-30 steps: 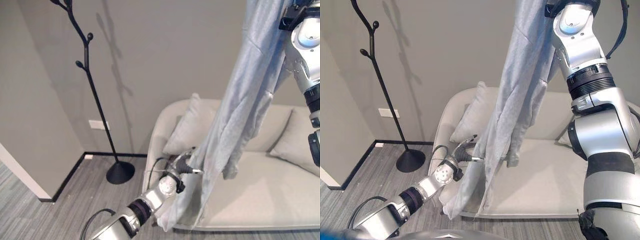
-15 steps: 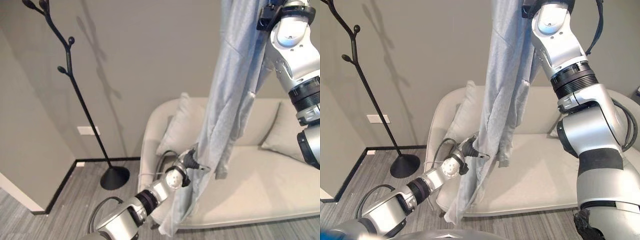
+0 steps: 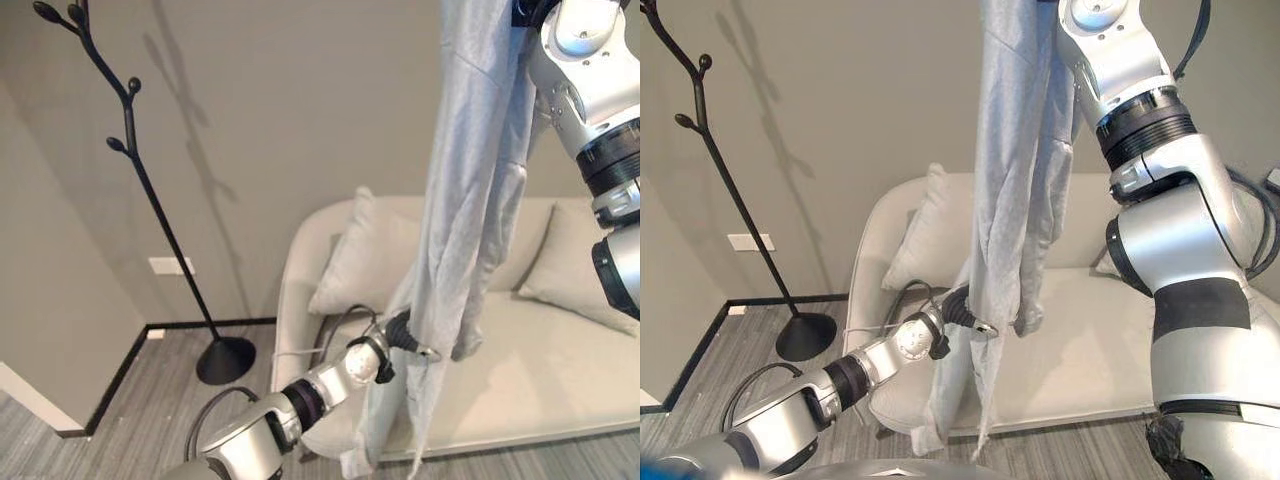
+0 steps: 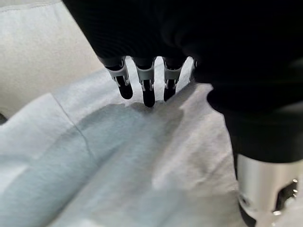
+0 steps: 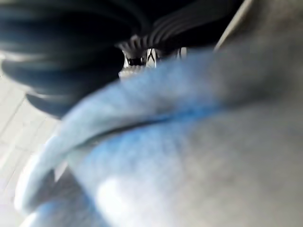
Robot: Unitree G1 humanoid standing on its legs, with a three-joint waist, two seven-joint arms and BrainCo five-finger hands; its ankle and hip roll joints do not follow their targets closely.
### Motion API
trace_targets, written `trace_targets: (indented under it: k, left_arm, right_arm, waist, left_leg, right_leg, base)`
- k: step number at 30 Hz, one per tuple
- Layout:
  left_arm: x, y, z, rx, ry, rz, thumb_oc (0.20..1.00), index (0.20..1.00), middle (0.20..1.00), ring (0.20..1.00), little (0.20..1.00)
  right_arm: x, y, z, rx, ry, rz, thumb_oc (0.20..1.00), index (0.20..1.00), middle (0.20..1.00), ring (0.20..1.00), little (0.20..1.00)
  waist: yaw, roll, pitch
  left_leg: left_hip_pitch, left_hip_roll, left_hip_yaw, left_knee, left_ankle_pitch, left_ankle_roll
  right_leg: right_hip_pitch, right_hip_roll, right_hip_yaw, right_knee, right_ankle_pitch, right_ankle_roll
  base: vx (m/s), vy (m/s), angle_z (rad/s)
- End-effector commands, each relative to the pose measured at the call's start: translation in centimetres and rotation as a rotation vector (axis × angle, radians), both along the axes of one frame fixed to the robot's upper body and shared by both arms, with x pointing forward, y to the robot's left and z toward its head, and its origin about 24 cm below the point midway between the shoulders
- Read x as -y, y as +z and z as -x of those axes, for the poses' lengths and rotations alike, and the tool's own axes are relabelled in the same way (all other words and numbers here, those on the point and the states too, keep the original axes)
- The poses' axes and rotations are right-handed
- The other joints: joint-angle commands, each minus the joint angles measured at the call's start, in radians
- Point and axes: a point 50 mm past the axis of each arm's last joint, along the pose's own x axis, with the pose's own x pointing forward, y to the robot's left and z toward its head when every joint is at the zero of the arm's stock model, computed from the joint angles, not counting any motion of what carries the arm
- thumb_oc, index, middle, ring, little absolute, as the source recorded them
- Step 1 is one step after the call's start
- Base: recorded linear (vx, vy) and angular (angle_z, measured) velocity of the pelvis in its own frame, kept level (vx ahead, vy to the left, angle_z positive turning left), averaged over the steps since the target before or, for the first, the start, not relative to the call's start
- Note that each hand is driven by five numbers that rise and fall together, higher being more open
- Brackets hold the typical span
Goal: Hang the clothes on the sofa on the clothes rack.
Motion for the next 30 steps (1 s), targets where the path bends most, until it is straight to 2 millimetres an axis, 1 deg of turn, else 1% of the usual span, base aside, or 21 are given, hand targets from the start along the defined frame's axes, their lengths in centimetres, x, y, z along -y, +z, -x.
trace_targets:
  k: [1,3,5,6,7,10,12,13,14,15,17,21,22,23,24,26,27,29,30]
  left_arm:
    - [0.7,1.9,-2.6,0.070,0.049,0.003,1.000,1.000,1.000,1.000,1.000]
    - [0.1,1.9,-3.0,0.069,0.087,-0.003,1.000,1.000,1.000,1.000,1.000]
    - [0.1,1.9,-3.1,0.065,0.095,0.001,1.000,1.000,1.000,1.000,1.000]
    - [0.3,2.1,-3.3,0.058,0.107,0.012,0.501,0.501,0.501,0.501,0.501]
    - [0.4,2.2,-3.3,0.056,0.106,0.020,0.200,0.200,0.200,0.200,0.200]
    - [0.2,2.0,-3.2,0.035,0.116,0.033,0.200,0.200,0.200,0.200,0.200]
    - [-0.6,1.7,-3.6,0.017,0.167,0.025,0.200,0.200,0.200,0.200,0.200]
    - [-0.6,1.7,-3.6,0.018,0.167,0.025,0.200,0.200,0.200,0.200,0.200]
    - [-1.5,1.0,-3.8,-0.001,0.214,-0.001,0.200,0.200,0.200,0.200,0.200]
    - [-1.5,1.0,-3.8,-0.001,0.214,-0.001,0.200,0.200,0.200,0.200,0.200]
    - [-2.5,0.3,-3.8,-0.027,0.262,-0.013,0.200,0.200,0.200,0.200,0.200]
    - [-3.2,-0.1,-3.8,-0.038,0.294,-0.015,0.200,0.200,0.200,0.200,0.200]
    - [-3.8,-0.5,-3.6,-0.049,0.312,-0.022,0.200,0.200,0.200,0.200,0.200]
    - [-4.2,-0.7,-3.6,-0.051,0.327,-0.020,0.200,0.200,0.200,0.200,0.200]
    - [-4.2,-0.6,-3.6,-0.050,0.327,-0.020,0.200,0.200,0.200,0.200,0.200]
    - [-4.9,-0.8,-3.7,-0.056,0.358,-0.008,0.200,0.200,0.200,0.200,0.200]
    - [-5.6,-0.5,-4.0,-0.040,0.399,0.013,0.200,0.200,0.200,0.200,0.200]
    - [-6.2,0.3,-4.5,-0.009,0.445,0.057,0.200,0.200,0.200,0.200,0.200]
    - [-6.2,0.3,-4.5,-0.009,0.446,0.057,0.200,0.200,0.200,0.200,0.200]
  right_arm:
    - [-1.2,9.2,5.2,0.243,0.029,-0.020,0.200,0.200,0.200,0.200,0.200]
    - [-1.5,9.3,5.0,0.231,0.053,-0.035,0.200,0.200,0.200,0.200,0.200]
    - [-1.8,9.3,5.0,0.229,0.072,-0.043,0.200,0.200,0.200,0.200,0.200]
    - [-2.1,9.2,4.9,0.220,0.100,-0.063,0.200,0.200,0.200,0.200,0.200]
    - [-2.2,9.2,4.8,0.215,0.105,-0.066,0.200,0.200,0.200,0.200,0.200]
    - [-1.9,9.3,4.8,0.209,0.089,-0.061,0.200,0.200,0.200,0.200,0.200]
    - [-1.0,9.3,4.7,0.198,0.080,-0.085,0.200,0.200,0.200,0.200,0.200]
    - [-1.0,9.3,4.7,0.199,0.080,-0.085,0.200,0.200,0.200,0.200,0.200]
    - [-0.4,9.5,4.8,0.196,0.082,-0.111,0.200,0.200,0.200,0.200,0.200]
    - [-0.4,9.5,4.8,0.196,0.082,-0.111,0.200,0.200,0.200,0.200,0.200]
    - [0.2,10.0,5.1,0.199,0.063,-0.111,0.200,0.200,0.200,0.200,0.200]
    - [0.8,10.4,5.4,0.200,0.022,-0.091,0.200,0.200,0.200,0.200,0.200]
    - [1.4,10.7,5.6,0.205,-0.008,-0.078,0.200,0.200,0.200,0.200,0.200]
    - [1.7,10.9,5.8,0.207,-0.036,-0.064,0.200,0.200,0.200,0.200,0.200]
    - [1.7,10.9,5.8,0.207,-0.037,-0.063,0.200,0.200,0.200,0.200,0.200]
    - [2.3,11.3,6.2,0.212,-0.092,-0.028,0.200,0.200,0.200,0.200,0.200]
    - [2.6,11.4,6.4,0.219,-0.130,0.006,0.200,0.200,0.200,0.200,0.200]
    - [2.6,11.4,6.6,0.233,-0.162,0.064,0.200,0.200,0.200,0.200,0.200]
    - [2.6,11.4,6.6,0.233,-0.162,0.064,0.200,0.200,0.200,0.200,0.200]
  waist:
    - [0.024,-0.017,0.000]
    - [0.023,-0.019,-0.004]
    - [0.022,-0.019,-0.006]
    - [0.022,-0.020,-0.010]
    - [0.023,-0.021,-0.010]
    - [0.027,-0.025,-0.012]
    - [0.031,-0.030,-0.015]
    - [0.030,-0.030,-0.014]
    - [0.033,-0.035,-0.016]
    - [0.033,-0.035,-0.016]
    - [0.038,-0.043,-0.020]
    - [0.042,-0.049,-0.023]
    - [0.046,-0.053,-0.023]
    - [0.047,-0.056,-0.024]
    - [0.047,-0.056,-0.023]
    - [0.050,-0.059,-0.022]
    - [0.052,-0.061,-0.022]
    - [0.053,-0.060,-0.020]
    - [0.053,-0.060,-0.020]
  left_leg:
    - [-0.069,0.098,-0.058,0.005,0.023,-0.083]
    - [-0.065,0.096,-0.057,0.005,0.021,-0.083]
    - [-0.066,0.096,-0.058,0.005,0.021,-0.082]
    - [-0.063,0.095,-0.058,0.005,0.020,-0.082]
    - [-0.063,0.094,-0.059,0.005,0.019,-0.082]
    - [-0.065,0.093,-0.061,0.005,0.018,-0.082]
    - [-0.069,0.092,-0.065,0.005,0.019,-0.084]
    - [-0.070,0.091,-0.066,0.005,0.019,-0.084]
    - [-0.072,0.091,-0.069,0.005,0.021,-0.084]
    - [-0.072,0.091,-0.069,0.005,0.021,-0.084]
    - [-0.075,0.091,-0.073,0.005,0.022,-0.085]
    - [-0.072,0.090,-0.078,0.005,0.016,-0.088]
    - [-0.076,0.091,-0.079,0.005,0.024,-0.086]
    - [-0.073,0.091,-0.080,0.005,0.017,-0.089]
    - [-0.072,0.090,-0.081,0.005,0.017,-0.089]
    - [-0.074,0.091,-0.082,0.005,0.018,-0.089]
    - [-0.075,0.091,-0.082,0.005,0.019,-0.089]
    - [-0.074,0.092,-0.081,0.005,0.019,-0.088]
    - [-0.074,0.092,-0.081,0.005,0.019,-0.088]
  right_leg:
    - [0.035,-0.027,-0.025,0.053,-0.040,-0.027]
    - [0.036,-0.029,-0.023,0.053,-0.037,-0.026]
    - [0.035,-0.029,-0.023,0.051,-0.036,-0.026]
    - [0.038,-0.030,-0.025,0.050,-0.035,-0.025]
    - [0.039,-0.030,-0.026,0.050,-0.034,-0.024]
    - [0.041,-0.031,-0.032,0.046,-0.033,-0.023]
    - [0.045,-0.030,-0.037,0.042,-0.031,-0.022]
    - [0.046,-0.030,-0.037,0.041,-0.031,-0.022]
    - [0.047,-0.030,-0.041,0.041,-0.030,-0.021]
    - [0.047,-0.030,-0.042,0.041,-0.030,-0.021]
    - [0.050,-0.029,-0.047,0.039,-0.028,-0.020]
    - [0.058,-0.027,-0.052,0.037,-0.035,-0.020]
    - [0.056,-0.025,-0.053,0.038,-0.030,-0.021]
    - [0.063,-0.025,-0.056,0.036,-0.035,-0.021]
    - [0.064,-0.026,-0.056,0.036,-0.035,-0.021]
    - [0.065,-0.024,-0.058,0.035,-0.035,-0.021]
    - [0.065,-0.022,-0.059,0.035,-0.035,-0.022]
    - [0.063,-0.021,-0.059,0.035,-0.035,-0.023]
    - [0.063,-0.021,-0.059,0.036,-0.035,-0.023]
  base:
    - [0.00,0.000,0.00]
    - [0.00,0.000,0.00]
    - [0.00,0.000,0.00]
    - [0.00,0.000,0.00]
    - [0.00,0.000,0.00]
    - [0.00,0.000,0.00]
    - [0.00,0.000,0.00]
    - [0.00,0.000,0.00]
    - [0.00,0.000,0.00]
    - [0.00,0.002,0.05]
    - [0.00,0.003,0.07]
    - [0.01,0.006,0.05]
    - [0.03,-0.004,0.04]
    - [0.00,0.001,0.05]
    - [0.02,-0.004,0.05]
    - [0.00,0.000,0.06]
    - [0.00,0.001,0.06]
    - [0.00,0.000,0.00]
    - [0.00,0.000,0.00]
